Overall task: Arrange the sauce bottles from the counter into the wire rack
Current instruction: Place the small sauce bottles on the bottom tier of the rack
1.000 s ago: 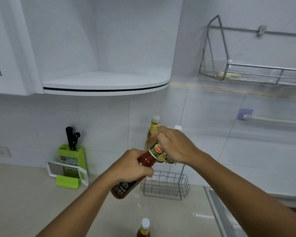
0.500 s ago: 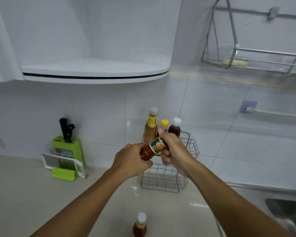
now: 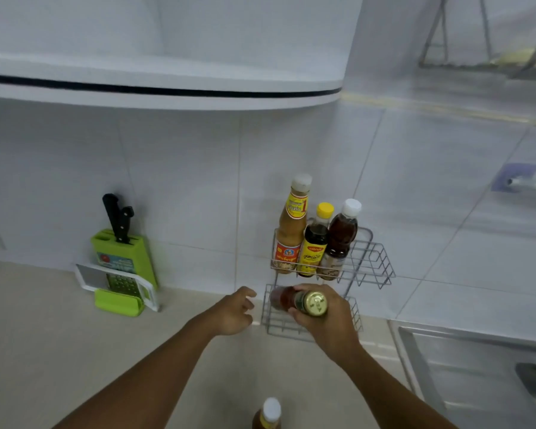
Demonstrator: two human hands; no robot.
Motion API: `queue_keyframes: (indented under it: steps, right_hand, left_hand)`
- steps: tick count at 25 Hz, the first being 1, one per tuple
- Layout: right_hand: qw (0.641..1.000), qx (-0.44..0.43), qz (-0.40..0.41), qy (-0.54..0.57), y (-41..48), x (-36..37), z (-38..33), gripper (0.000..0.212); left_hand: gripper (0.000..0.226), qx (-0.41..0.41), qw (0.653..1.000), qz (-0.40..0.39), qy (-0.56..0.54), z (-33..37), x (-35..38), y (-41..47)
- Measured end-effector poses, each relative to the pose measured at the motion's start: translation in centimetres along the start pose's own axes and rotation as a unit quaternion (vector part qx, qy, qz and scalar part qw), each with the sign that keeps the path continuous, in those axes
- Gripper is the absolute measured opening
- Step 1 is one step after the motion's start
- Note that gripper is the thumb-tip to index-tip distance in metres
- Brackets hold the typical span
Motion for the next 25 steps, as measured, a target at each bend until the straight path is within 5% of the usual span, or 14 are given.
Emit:
queue_keyframes:
  steps: [5,8,13,25]
  right_hand:
    - [0.996,-0.063,0.001,-0.063,2.5,2.9,2.3,0.054]
    - [0.998,-0.003,-0.009,-0.063,4.7,4.5,3.9,0.05]
    - [0.994,0.024,-0.03,-0.1,8.4,6.8,5.4,0.04]
    - [0.989,0.023,-0.026,-0.145,10.1,8.0,5.8,0.053]
  left_hand:
    - [0.057,-0.05,0.998,-0.003,-0.032,-2.8,1.4,3.7]
    - [0.057,-0.078,0.995,-0.012,-0.068,-3.8,2.4,5.6]
    - [0.018,-0.099,0.991,-0.005,-0.087,-4.7,3.6,7.5]
    - [0.043,-0.073,0.992,-0.025,-0.095,-3.6,3.8,7.5]
Point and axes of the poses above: each hand's wrist, its own y-axis towards the middle knuckle, its own x-axis out of the palm, z = x × y, the point moved 6 cm from there along y, towards the middle knuckle, and after that the axes turned 9 degrees about x, right-handed, at the moved point
